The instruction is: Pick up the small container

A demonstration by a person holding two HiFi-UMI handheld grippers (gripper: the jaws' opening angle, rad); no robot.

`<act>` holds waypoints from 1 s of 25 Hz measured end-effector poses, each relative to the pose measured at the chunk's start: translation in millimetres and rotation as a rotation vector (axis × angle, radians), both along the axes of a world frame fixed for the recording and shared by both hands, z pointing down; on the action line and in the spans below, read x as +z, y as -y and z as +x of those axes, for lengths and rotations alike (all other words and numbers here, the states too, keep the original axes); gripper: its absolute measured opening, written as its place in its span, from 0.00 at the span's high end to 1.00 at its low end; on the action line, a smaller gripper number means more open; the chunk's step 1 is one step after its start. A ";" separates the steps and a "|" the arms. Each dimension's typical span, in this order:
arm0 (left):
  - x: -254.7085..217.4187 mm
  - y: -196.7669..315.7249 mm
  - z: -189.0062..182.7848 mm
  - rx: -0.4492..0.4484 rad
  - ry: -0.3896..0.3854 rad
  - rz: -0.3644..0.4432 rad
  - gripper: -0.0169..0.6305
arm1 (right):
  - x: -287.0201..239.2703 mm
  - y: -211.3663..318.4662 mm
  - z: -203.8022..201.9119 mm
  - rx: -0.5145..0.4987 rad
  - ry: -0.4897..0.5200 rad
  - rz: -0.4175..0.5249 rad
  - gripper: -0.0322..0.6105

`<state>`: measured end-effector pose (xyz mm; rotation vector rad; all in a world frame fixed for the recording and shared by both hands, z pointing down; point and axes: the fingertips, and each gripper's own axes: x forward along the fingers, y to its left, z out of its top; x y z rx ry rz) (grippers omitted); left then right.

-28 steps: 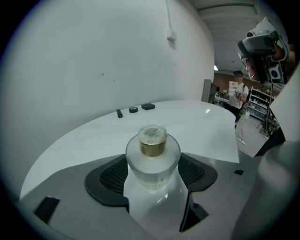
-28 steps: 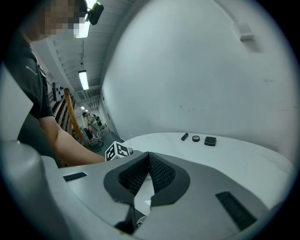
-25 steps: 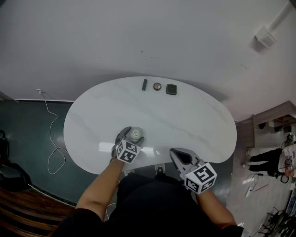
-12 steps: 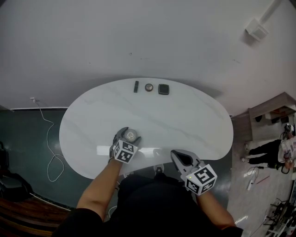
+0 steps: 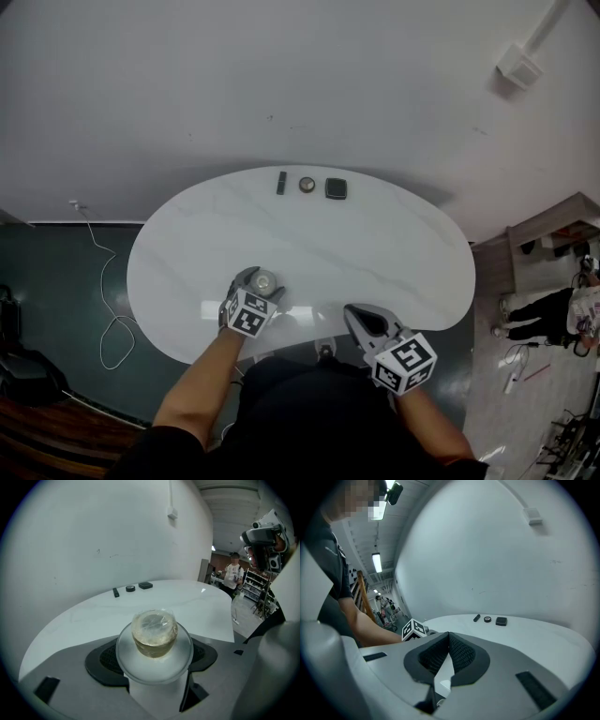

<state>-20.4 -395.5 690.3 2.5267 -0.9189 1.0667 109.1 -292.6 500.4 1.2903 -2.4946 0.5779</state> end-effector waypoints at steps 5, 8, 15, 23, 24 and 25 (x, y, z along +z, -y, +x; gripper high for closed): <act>-31.1 -9.4 -13.8 -0.021 -0.008 -0.005 0.44 | -3.5 6.0 -9.5 -0.030 0.021 0.022 0.95; -56.3 -15.5 -23.2 -0.046 -0.036 0.007 0.44 | -5.1 10.4 -17.0 -0.054 0.031 0.031 0.95; -126.8 -29.5 -39.1 -0.078 -0.067 0.058 0.44 | -16.4 24.0 -35.6 -0.125 0.059 0.060 0.95; -204.1 -50.6 -51.0 -0.084 -0.102 0.088 0.44 | -38.2 33.6 -56.4 -0.195 0.051 0.126 0.95; -210.9 -53.0 -53.0 -0.081 -0.101 0.095 0.44 | -40.1 35.0 -58.0 -0.199 0.047 0.130 0.95; -216.6 -55.2 -55.1 -0.079 -0.100 0.100 0.44 | -41.7 36.4 -59.4 -0.202 0.044 0.133 0.95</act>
